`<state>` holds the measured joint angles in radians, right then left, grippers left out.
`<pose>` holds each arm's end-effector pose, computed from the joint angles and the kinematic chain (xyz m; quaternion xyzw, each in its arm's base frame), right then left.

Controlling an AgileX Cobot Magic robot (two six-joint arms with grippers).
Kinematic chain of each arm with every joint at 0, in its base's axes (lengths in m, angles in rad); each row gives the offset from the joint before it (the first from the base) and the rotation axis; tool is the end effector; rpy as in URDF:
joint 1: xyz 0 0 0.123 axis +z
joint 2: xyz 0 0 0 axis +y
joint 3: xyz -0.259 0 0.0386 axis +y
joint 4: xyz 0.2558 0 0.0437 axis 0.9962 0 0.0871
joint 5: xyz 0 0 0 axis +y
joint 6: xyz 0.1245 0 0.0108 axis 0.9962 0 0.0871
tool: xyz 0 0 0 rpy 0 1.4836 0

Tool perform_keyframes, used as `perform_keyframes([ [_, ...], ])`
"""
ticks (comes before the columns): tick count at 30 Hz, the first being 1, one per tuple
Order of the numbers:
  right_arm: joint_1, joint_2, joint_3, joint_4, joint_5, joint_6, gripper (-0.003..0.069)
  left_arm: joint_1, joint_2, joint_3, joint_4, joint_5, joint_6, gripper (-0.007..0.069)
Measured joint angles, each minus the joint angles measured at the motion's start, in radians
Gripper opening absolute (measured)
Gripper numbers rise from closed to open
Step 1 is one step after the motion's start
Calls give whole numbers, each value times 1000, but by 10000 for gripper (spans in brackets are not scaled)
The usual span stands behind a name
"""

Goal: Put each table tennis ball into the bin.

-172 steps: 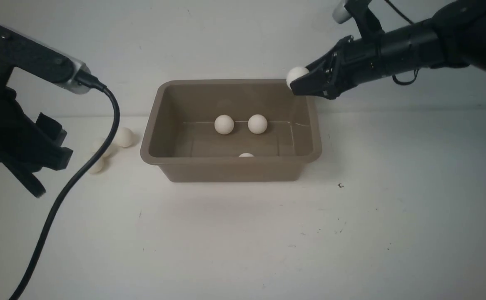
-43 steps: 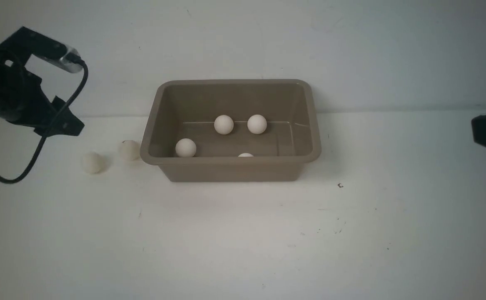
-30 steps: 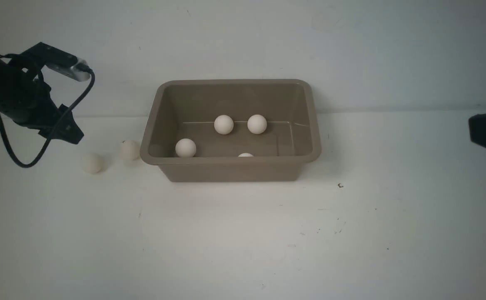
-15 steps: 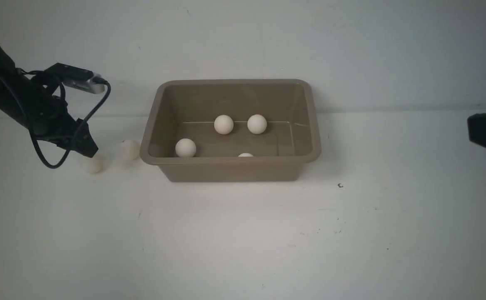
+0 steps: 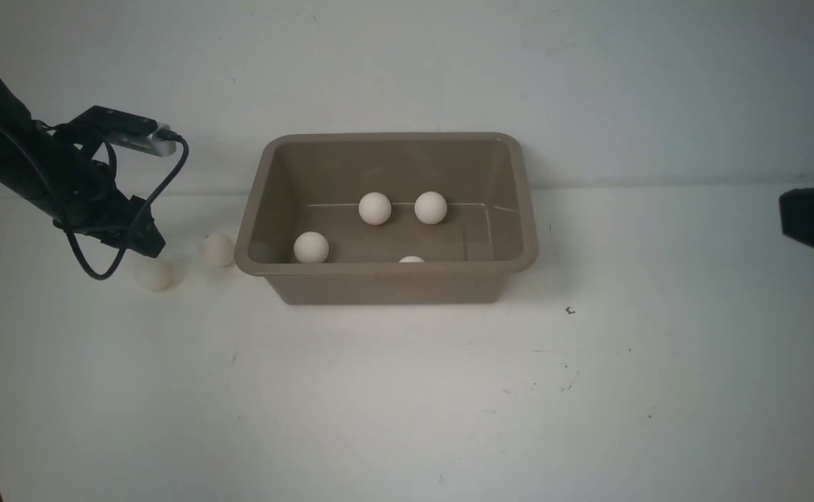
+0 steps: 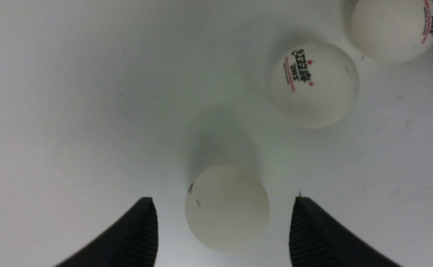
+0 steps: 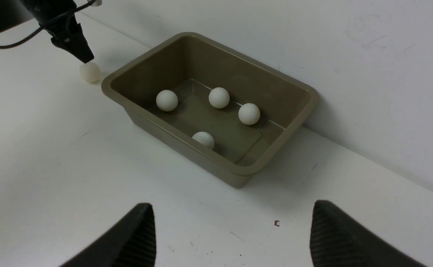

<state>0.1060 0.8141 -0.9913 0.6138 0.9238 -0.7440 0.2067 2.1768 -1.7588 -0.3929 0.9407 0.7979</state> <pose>0.1812 0.0771 0.3669 -0.3006 0.8035 0.1501 0.4914 0.4680 0.0586 0.1378 0.1962 0.9540 -0.0813 0.2115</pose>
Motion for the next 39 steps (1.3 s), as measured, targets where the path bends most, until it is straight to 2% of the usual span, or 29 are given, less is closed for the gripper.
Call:
perform_keyframes([
  [15, 0, 0, 0, 8, -1, -6, 507, 0, 49, 0, -4, 27, -15, 430],
  [26, 0, 0, 0, 8, -14, -12, 505, 0, 86, -2, -4, -16, -16, 428],
  [31, 0, 0, 0, 11, -16, -26, 505, 0, 86, -2, 3, -32, -12, 346],
  [39, 0, 0, 0, 19, -24, -36, 479, 0, 78, -56, 10, 29, -7, 346],
])
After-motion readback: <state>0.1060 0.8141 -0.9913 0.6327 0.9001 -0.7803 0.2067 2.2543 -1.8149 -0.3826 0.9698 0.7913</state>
